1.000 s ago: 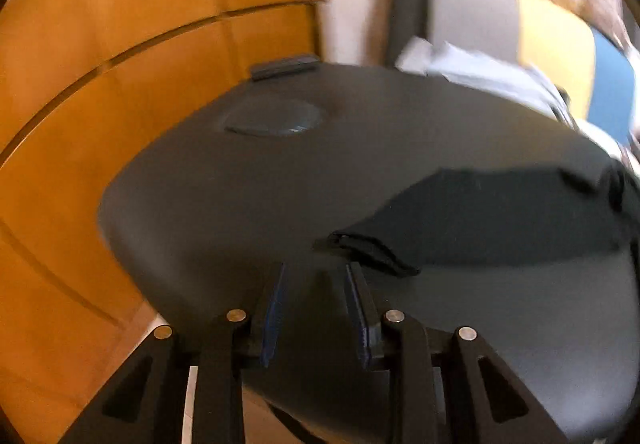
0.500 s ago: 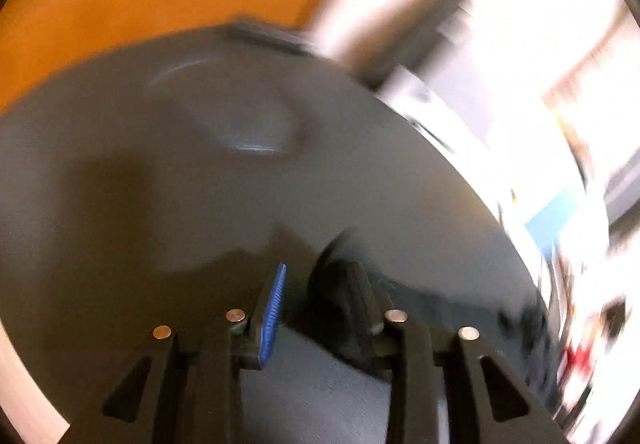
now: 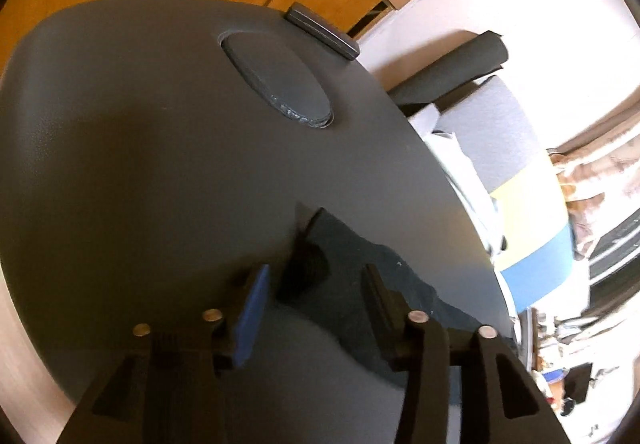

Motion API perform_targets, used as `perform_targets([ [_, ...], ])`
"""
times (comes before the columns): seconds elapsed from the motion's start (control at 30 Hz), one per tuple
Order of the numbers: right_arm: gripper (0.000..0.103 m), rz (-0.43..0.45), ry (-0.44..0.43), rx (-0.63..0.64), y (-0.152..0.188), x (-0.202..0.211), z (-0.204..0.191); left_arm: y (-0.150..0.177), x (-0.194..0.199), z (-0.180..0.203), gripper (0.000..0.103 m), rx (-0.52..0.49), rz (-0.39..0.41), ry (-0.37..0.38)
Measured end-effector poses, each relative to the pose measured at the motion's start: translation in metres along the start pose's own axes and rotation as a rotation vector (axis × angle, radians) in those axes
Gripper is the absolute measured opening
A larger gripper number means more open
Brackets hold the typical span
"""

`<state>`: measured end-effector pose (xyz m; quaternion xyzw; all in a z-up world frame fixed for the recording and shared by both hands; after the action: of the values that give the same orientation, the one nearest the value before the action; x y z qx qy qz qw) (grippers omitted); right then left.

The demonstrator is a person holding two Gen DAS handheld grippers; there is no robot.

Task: Fold clothes

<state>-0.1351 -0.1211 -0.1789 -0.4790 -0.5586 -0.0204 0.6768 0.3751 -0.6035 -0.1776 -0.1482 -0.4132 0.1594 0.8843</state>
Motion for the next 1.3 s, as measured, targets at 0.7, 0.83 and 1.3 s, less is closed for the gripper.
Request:
perform_targets([
  [0.7,0.103,0.016,-0.028,-0.017,0.000,0.004,0.003,0.023,-0.039,0.028,0.007,0.422,-0.005,0.066],
  [0.83,0.103,0.017,-0.033,-0.019,0.000,0.004,0.004,0.026,-0.034,0.076,0.007,0.384,-0.001,0.217],
  [1.3,0.103,0.038,-0.078,-0.050,0.002,0.010,0.007,0.171,-0.033,0.383,0.007,-0.050,-0.266,0.730],
])
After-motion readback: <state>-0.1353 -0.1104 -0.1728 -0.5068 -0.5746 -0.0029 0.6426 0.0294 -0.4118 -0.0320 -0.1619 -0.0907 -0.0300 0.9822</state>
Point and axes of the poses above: each gripper's, at about its wrist camera, not at the fingertips, and x roughly against the way its jaws point, z to its right, y to its underside, the point moved 8 cm from there along -x, roughly the way its jaws point
